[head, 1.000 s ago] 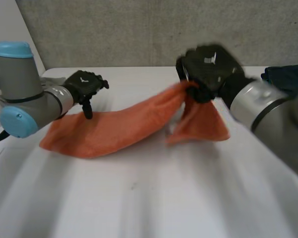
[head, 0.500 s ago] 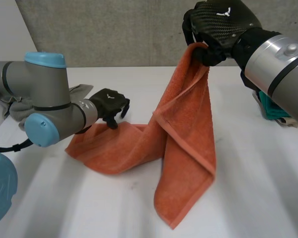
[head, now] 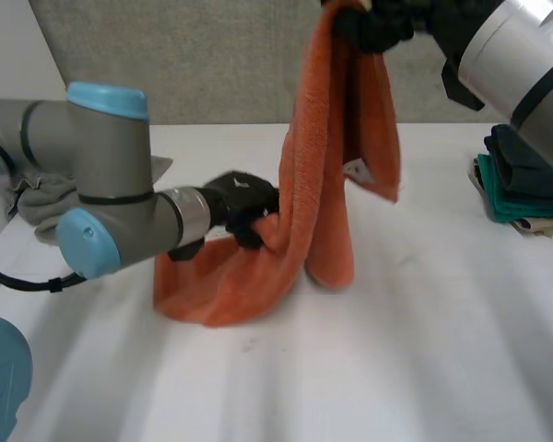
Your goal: Fold the laundry.
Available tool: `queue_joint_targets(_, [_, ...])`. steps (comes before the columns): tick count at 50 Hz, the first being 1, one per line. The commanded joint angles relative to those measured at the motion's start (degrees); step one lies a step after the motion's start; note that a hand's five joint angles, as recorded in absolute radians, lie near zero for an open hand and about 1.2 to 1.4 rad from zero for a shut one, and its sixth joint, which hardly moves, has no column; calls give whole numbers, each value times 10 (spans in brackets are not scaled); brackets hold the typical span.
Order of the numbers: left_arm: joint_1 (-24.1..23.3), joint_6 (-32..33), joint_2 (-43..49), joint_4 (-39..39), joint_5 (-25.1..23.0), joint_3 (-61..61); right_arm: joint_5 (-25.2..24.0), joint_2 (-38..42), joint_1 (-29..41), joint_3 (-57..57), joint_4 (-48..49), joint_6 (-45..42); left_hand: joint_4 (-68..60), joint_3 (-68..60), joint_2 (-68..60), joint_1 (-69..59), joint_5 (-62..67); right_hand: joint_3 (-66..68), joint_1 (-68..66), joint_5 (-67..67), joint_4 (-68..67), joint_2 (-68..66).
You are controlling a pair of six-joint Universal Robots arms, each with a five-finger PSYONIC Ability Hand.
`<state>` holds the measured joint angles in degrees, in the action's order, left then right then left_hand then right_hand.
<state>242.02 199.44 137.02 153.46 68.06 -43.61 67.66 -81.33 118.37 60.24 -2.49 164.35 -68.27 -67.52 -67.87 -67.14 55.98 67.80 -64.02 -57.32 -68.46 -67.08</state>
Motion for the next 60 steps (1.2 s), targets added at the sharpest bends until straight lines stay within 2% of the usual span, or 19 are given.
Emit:
queue_joint_targets(1, [40, -77, -39, 34, 105, 69, 47, 105, -44, -19, 6, -53, -117, -125, -121, -129, 140, 122, -160, -127, -115, -129])
queue_joint_targets(6, [57, -92, -118, 117, 188, 78, 112, 186, -52, -92, 35, -89, -117, -125, -121, -129, 140, 122, -160, -127, -115, -129])
queue_joint_targets(12, [58, -90, -189, 187, 201, 16, 138, 218, -48, -119, 93, -90, -117, -125, -121, -129, 140, 122, -160, -127, -115, -129])
queue_joint_targets(18, [59, -55, -229, 247, 230, -151, 121, 218, -42, -31, 134, -89, -117, -125, -121, -129, 140, 122, -160, -127, -115, -129])
queue_joint_targets(25, [51, 2, -212, 266, 276, -321, 107, 225, -45, 101, 116, -112, -117, -125, -121, -129, 140, 122, -160, -127, -115, -129])
queue_joint_targets(31, [58, 56, -160, 298, 270, -359, 90, 258, -53, 202, 95, -179, -117, -125, -121, -129, 140, 122, -160, -127, -115, -129])
queue_joint_targets(36, [80, 66, -154, 287, 261, -356, 80, 281, -80, 202, 97, -161, -117, -125, -121, -129, 140, 122, -160, -127, -115, -129])
queue_joint_targets(40, [89, 68, -156, 270, 226, -352, 78, 283, -88, 202, 93, -123, 115, 108, 111, 104, -93, 122, -160, -127, -115, -129])
queue_joint_targets(51, [144, 68, -150, 188, 132, -322, 61, 276, -88, 210, 91, -99, 323, 315, 319, 312, -300, 122, -160, -127, -115, -129])
queue_joint_targets(60, [166, 88, -108, 151, 106, -280, 61, 275, -84, 211, 91, -100, 347, 339, 343, 335, -324, 122, -160, -127, -115, -129])
